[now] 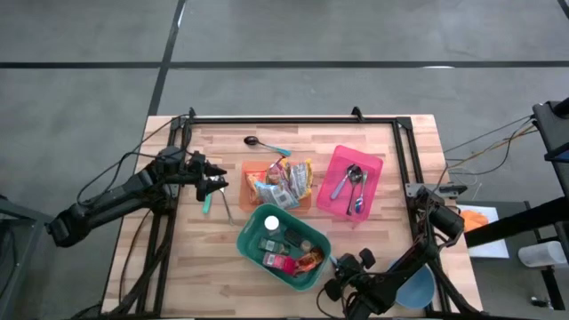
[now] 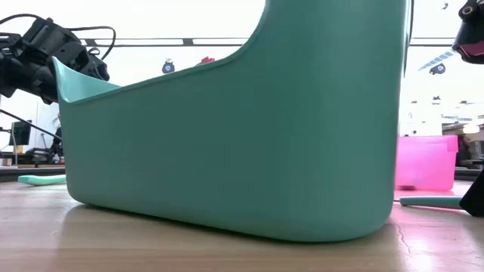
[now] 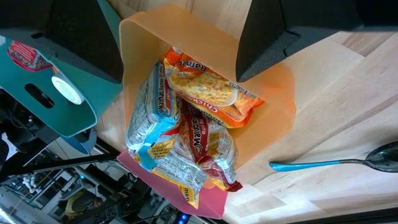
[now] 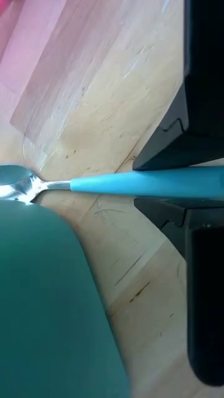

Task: Pick & Place Food Item
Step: Put the bottom light blue spoon into the pink bin

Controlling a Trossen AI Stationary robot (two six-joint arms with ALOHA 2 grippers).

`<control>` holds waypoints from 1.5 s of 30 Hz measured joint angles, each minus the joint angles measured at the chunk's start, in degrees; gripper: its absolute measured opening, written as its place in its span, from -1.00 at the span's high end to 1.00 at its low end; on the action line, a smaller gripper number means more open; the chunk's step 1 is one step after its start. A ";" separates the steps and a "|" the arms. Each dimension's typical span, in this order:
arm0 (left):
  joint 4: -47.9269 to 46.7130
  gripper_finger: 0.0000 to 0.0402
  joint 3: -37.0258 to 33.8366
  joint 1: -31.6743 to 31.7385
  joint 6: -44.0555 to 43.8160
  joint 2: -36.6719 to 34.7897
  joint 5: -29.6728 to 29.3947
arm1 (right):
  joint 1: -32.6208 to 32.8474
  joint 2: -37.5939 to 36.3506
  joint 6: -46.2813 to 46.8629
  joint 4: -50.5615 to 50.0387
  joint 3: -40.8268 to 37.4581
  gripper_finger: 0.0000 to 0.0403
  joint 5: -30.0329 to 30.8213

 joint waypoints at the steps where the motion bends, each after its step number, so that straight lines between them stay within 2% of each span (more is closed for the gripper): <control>1: 0.00 -0.57 0.01 0.00 0.00 0.00 0.00 | 0.00 0.00 -0.05 0.02 0.00 0.70 0.00; 5: 0.00 -0.57 0.01 0.00 0.00 0.01 0.00 | 0.00 0.00 -0.13 0.05 0.02 0.66 0.00; 12: 0.00 -0.57 0.01 0.00 0.00 0.01 0.00 | 0.04 -0.02 -0.13 0.03 0.07 0.75 0.00; 30: 0.00 -0.57 0.01 -0.02 0.00 0.01 0.00 | 0.37 -3.58 -0.11 -3.94 0.00 0.71 -2.80; 39: 0.00 -0.57 0.01 -0.02 0.00 0.01 0.00 | 0.33 -9.27 1.44 -12.30 0.00 0.71 -1.03; 45: 0.00 -0.57 0.01 -0.02 0.00 0.01 0.00 | 0.33 -17.35 5.24 -19.28 -0.75 0.70 0.63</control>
